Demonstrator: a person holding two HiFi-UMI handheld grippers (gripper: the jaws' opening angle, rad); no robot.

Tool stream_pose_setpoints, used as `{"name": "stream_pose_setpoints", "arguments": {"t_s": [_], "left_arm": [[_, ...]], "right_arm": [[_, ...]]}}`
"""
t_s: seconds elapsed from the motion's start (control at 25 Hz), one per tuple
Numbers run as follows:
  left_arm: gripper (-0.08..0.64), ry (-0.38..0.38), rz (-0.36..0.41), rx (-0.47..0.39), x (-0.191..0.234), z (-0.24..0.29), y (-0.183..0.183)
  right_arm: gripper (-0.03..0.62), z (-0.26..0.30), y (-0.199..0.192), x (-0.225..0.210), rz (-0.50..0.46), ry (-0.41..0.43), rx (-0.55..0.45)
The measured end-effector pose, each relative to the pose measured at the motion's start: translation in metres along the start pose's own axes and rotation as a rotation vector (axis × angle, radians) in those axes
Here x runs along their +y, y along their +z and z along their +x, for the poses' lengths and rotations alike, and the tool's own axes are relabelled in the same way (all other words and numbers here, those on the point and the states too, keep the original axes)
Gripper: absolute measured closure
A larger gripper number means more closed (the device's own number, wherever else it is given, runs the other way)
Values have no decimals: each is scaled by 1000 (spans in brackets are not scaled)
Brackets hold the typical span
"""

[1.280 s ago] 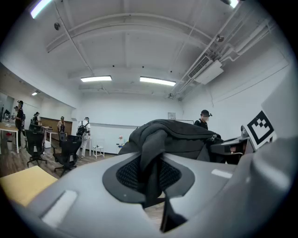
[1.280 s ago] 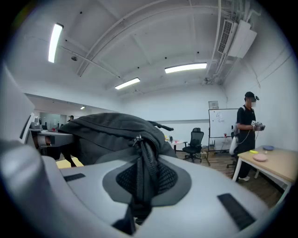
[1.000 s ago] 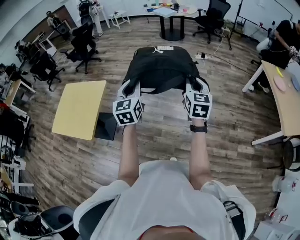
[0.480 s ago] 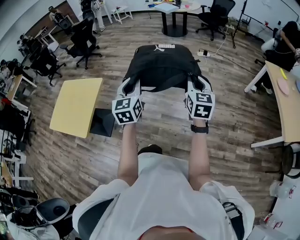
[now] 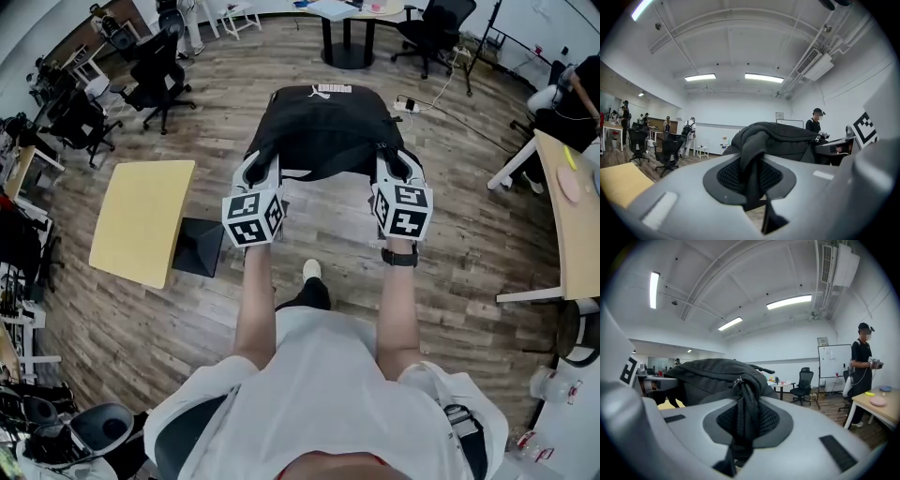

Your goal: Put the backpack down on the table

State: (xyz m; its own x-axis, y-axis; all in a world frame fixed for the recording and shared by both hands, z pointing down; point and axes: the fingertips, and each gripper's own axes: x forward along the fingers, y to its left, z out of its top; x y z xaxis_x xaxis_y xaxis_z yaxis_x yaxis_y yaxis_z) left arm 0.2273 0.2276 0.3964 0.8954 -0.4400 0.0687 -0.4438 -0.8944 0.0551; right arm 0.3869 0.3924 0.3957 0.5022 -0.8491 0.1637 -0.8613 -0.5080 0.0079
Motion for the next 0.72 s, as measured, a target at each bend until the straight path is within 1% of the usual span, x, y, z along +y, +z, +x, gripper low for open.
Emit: {"name": "stream_pose_setpoints", "arguments": {"t_s": [0.12, 0.4, 0.72], "left_arm": [[495, 10, -10, -3, 14, 28, 2], [495, 19, -26, -21, 54, 87, 20], [495, 29, -26, 1, 90, 138, 19]], "right_arm": [[552, 30, 5, -4, -5, 9, 3], [552, 98, 34, -3, -24, 14, -14], [552, 163, 37, -1, -15, 27, 4]]}}
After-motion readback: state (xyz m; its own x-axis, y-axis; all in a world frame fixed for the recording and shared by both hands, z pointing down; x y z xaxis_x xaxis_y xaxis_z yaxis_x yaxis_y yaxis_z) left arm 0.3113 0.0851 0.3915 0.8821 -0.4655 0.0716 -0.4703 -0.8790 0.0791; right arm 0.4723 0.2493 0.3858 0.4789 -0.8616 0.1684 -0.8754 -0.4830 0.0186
